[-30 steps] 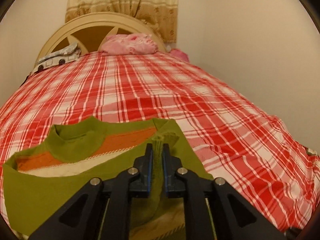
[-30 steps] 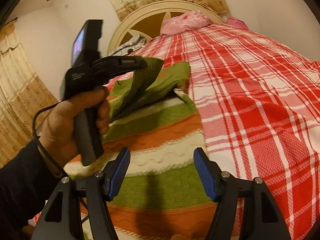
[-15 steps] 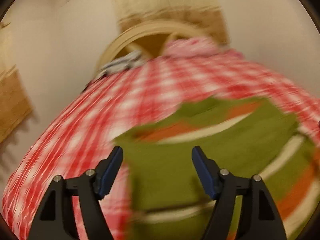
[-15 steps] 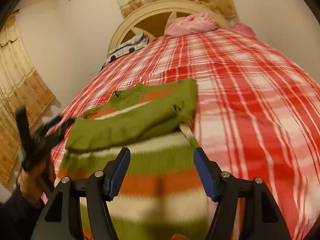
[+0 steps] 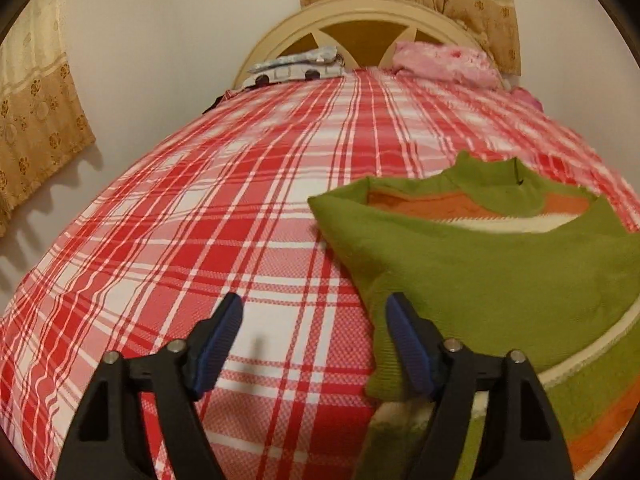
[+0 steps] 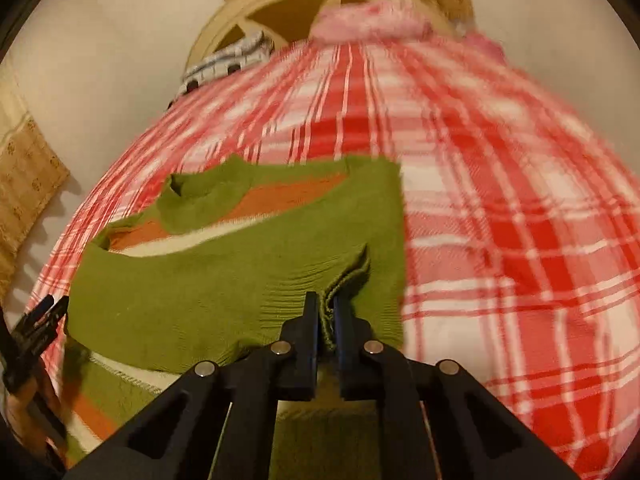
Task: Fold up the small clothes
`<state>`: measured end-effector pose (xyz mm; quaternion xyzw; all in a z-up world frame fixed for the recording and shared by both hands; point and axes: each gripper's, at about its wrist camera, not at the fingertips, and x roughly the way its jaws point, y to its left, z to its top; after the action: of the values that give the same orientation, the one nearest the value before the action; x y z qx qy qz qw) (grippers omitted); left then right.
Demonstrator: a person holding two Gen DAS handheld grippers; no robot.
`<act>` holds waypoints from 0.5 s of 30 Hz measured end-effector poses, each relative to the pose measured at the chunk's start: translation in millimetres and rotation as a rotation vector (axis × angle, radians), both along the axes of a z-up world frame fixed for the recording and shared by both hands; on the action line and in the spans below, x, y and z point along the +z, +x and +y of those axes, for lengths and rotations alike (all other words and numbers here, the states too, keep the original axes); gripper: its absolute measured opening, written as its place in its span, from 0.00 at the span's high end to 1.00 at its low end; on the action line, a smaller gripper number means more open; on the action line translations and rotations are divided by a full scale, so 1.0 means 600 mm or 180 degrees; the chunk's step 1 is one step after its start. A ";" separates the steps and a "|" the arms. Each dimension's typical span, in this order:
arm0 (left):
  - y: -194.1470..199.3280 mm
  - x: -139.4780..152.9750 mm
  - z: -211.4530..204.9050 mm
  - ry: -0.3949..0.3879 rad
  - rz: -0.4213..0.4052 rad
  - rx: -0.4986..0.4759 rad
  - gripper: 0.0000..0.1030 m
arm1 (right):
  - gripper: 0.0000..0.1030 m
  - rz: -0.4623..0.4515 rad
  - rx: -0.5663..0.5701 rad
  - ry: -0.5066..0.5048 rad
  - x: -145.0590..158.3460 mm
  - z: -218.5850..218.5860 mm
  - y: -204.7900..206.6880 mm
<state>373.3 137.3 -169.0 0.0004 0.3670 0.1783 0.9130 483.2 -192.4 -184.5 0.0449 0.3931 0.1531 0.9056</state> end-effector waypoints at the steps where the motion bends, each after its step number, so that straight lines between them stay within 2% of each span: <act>1: 0.004 -0.007 0.004 0.0019 0.0048 0.0006 0.19 | 0.95 -0.0037 -0.0062 0.0015 0.004 -0.008 -0.003; 3: 0.009 -0.013 0.005 0.0008 0.0122 -0.0006 0.19 | 0.95 0.0001 -0.0172 -0.0002 -0.003 -0.022 -0.001; 6: 0.009 -0.011 -0.003 0.0133 0.0158 -0.0033 0.19 | 0.95 0.0118 -0.0127 -0.0048 -0.029 -0.020 0.014; 8: 0.004 -0.005 -0.002 0.0069 0.0150 -0.0060 0.19 | 0.94 0.0124 -0.0101 -0.0096 -0.024 -0.018 0.012; 9: 0.001 -0.002 -0.001 0.0038 0.0146 -0.0067 0.19 | 0.90 0.0115 -0.0120 -0.0144 -0.019 -0.016 0.009; 11: -0.007 0.003 -0.002 0.0014 0.0105 -0.0067 0.19 | 0.57 -0.0003 -0.0171 -0.0278 -0.001 -0.008 -0.002; 12: -0.011 0.005 -0.003 -0.0011 0.0080 -0.0088 0.19 | 0.25 -0.0075 -0.0143 -0.0284 0.008 -0.003 -0.008; 13: -0.010 0.005 -0.005 -0.0007 0.0089 -0.0096 0.18 | 0.20 -0.0204 -0.0100 -0.0242 0.021 0.004 -0.020; 15: -0.007 0.001 -0.010 0.0030 0.0116 -0.0107 0.18 | 0.20 -0.0333 0.0060 -0.0255 0.038 0.027 -0.035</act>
<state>368.9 131.3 -168.7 0.0141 0.3827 0.1645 0.9090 462.2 -176.3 -161.7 -0.0031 0.3514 0.1478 0.9245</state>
